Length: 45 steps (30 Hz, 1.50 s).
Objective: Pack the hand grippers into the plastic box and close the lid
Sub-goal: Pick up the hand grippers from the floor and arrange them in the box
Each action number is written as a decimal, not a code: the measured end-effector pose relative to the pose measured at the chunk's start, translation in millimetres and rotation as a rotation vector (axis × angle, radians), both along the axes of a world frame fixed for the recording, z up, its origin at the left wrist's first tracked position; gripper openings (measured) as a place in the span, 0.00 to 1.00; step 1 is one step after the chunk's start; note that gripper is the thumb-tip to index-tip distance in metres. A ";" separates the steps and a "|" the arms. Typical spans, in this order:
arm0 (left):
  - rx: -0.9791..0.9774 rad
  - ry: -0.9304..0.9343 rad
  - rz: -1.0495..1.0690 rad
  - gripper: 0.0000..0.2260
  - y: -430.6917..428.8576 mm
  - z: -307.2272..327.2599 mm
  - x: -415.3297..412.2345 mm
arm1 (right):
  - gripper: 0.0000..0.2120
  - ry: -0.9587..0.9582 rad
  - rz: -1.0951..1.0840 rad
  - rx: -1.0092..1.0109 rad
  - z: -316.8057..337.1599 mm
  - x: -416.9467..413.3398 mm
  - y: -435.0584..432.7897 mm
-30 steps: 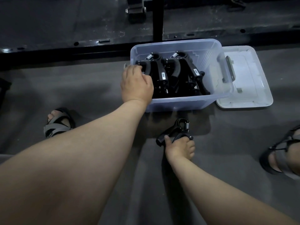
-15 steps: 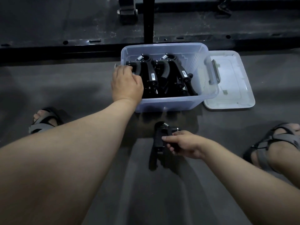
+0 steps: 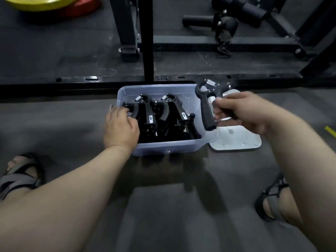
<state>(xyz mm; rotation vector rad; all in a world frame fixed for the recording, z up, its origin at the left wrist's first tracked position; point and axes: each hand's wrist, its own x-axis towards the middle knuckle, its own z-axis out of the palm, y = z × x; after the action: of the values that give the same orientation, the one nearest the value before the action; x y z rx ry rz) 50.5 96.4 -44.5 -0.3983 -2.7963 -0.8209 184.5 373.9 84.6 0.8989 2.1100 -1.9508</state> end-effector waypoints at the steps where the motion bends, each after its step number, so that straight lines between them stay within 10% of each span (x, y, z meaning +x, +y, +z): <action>1: 0.002 0.009 -0.003 0.16 -0.1 -0.1 -0.1 | 0.06 -0.042 -0.043 0.150 -8.5 -8.7 -5.5; 17: 0.045 -0.020 -0.011 0.14 0.2 2.6 1.5 | 0.10 -0.381 0.219 0.961 -88.0 -47.3 -59.4; 30: 0.023 -0.032 -0.014 0.16 -0.1 2.7 1.7 | 0.15 -0.262 0.203 0.762 -86.9 -35.1 -57.3; 40: 0.077 -0.069 0.010 0.18 0.9 5.1 4.0 | 0.18 0.119 0.007 1.105 -106.0 -11.7 -52.8; 45: 0.091 -0.227 0.086 0.23 1.3 12.3 5.4 | 0.27 -0.098 0.074 1.038 -107.1 -11.5 -43.6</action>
<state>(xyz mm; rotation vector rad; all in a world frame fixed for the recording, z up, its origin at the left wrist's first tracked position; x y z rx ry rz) 55.9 97.6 -32.3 -0.1779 -2.9426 -1.0275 172.9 330.2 -22.5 0.9519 3.0023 -0.6340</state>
